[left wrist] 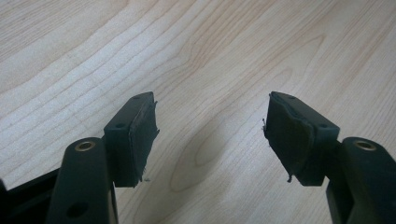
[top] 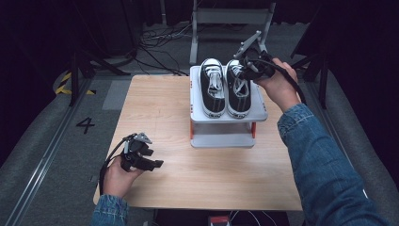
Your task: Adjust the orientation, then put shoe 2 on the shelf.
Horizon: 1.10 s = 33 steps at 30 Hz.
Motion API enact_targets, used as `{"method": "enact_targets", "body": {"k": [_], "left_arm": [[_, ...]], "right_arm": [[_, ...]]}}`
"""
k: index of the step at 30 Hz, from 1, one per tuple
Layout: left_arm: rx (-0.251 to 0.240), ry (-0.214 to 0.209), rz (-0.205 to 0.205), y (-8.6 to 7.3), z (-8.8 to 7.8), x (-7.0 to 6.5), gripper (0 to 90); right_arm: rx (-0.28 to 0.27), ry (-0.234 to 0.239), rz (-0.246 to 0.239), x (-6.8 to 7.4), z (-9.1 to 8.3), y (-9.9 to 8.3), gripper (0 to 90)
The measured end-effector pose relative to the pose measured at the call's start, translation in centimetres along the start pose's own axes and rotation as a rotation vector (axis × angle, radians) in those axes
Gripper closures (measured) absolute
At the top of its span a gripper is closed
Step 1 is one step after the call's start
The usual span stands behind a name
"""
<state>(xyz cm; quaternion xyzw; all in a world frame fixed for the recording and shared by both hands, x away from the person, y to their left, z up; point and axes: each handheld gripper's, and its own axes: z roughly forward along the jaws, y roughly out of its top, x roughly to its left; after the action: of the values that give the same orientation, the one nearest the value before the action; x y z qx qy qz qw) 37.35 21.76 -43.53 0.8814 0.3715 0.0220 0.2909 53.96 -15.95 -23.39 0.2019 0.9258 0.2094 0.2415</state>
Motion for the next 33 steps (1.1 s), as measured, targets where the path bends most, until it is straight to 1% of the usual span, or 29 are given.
{"method": "enact_targets", "body": {"k": [2, 3, 5, 8, 9, 12, 13, 14, 16, 18, 19, 20, 21, 22, 23, 25, 26, 27, 30, 32, 33], "left_arm": [[-0.002, 0.001, 0.005, 0.0, 0.0, 0.0, 34.5], [-0.002, 0.0, -0.001, 0.0, 0.1, -0.1, 34.5], [0.008, 0.001, 0.007, 0.1, 0.1, -0.1, 34.5], [0.007, -0.004, 0.011, 0.2, 0.2, -0.1, 34.5], [0.007, 0.0, 0.011, 0.2, 0.1, -0.1, 34.5], [0.001, -0.002, 0.01, 0.2, 0.0, -0.1, 34.5], [0.0, -0.002, 0.011, 0.2, 0.0, -0.1, 34.5], [0.0, -0.002, 0.011, 0.2, 0.1, -0.1, 34.5], [0.003, -0.001, 0.008, 0.2, 0.1, -0.1, 34.5], [-0.002, -0.001, 0.01, 0.2, 0.2, -0.2, 34.5], [0.004, -0.004, 0.01, 0.2, 0.2, -0.2, 34.5], [0.004, -0.004, 0.01, 0.2, 0.2, -0.2, 34.5], [0.011, -0.003, 0.009, 0.2, 0.2, -0.3, 34.5], [0.011, -0.003, 0.009, 0.2, 0.2, -0.3, 34.4], [0.012, 0.001, 0.015, 0.1, 0.2, -0.3, 34.5], [0.001, 0.005, 0.006, 0.1, 0.1, -0.3, 34.5], [-0.003, 0.006, 0.002, 0.1, 0.0, -0.3, 34.5], [-0.003, 0.008, 0.007, 0.1, 0.0, -0.3, 34.5], [0.01, 0.011, 0.004, 0.1, 0.1, -0.2, 34.5], [0.009, 0.013, 0.005, 0.1, 0.3, -0.3, 34.4], [0.009, 0.013, 0.005, 0.1, 0.3, -0.3, 34.4]], "right_arm": [[-0.002, -0.001, 0.001, 0.2, 0.1, 0.2, 77.5], [-0.006, 0.003, 0.014, 0.2, 0.0, 0.3, 77.5], [-0.004, -0.002, 0.031, 0.3, 0.0, 0.3, 77.4], [0.003, -0.005, 0.022, 0.5, 0.1, 0.3, 76.7], [0.001, -0.011, 0.021, 0.5, 0.1, 0.2, 76.0], [-0.025, 0.006, 0.045, 0.3, 0.0, -0.4, 68.4], [-0.042, 0.011, 0.052, 0.3, -0.3, -0.6, 64.1], [-0.073, -0.006, 0.071, 0.3, -1.2, -1.1, 56.8], [-0.114, 0.009, 0.1, 0.1, -2.3, -1.6, 53.7], [-0.172, 0.036, 0.139, 0.0, -3.7, -2.5, 52.0], [-0.191, 0.05, 0.155, 0.0, -4.3, -3.0, 51.0], [-0.204, 0.058, 0.164, 0.1, -4.8, -3.5, 50.6], [-0.205, 0.052, 0.169, 0.2, -5.2, -4.0, 49.7], [-0.205, 0.052, 0.169, 0.2, -5.2, -4.0, 49.7], [-0.209, 0.048, 0.193, 0.3, -5.9, -5.5, 48.8], [-0.212, 0.053, 0.209, 0.5, -6.3, -6.7, 48.0], [-0.214, 0.054, 0.216, 0.7, -6.5, -7.5, 47.4], [-0.211, 0.052, 0.219, 0.8, -6.7, -8.2, 47.1], [-0.206, 0.052, 0.239, 1.5, -7.1, -10.6, 46.3], [-0.2, 0.049, 0.246, 1.9, -7.3, -12.0, 45.0], [-0.194, 0.041, 0.253, 2.3, -7.4, -13.1, 43.8]]}}
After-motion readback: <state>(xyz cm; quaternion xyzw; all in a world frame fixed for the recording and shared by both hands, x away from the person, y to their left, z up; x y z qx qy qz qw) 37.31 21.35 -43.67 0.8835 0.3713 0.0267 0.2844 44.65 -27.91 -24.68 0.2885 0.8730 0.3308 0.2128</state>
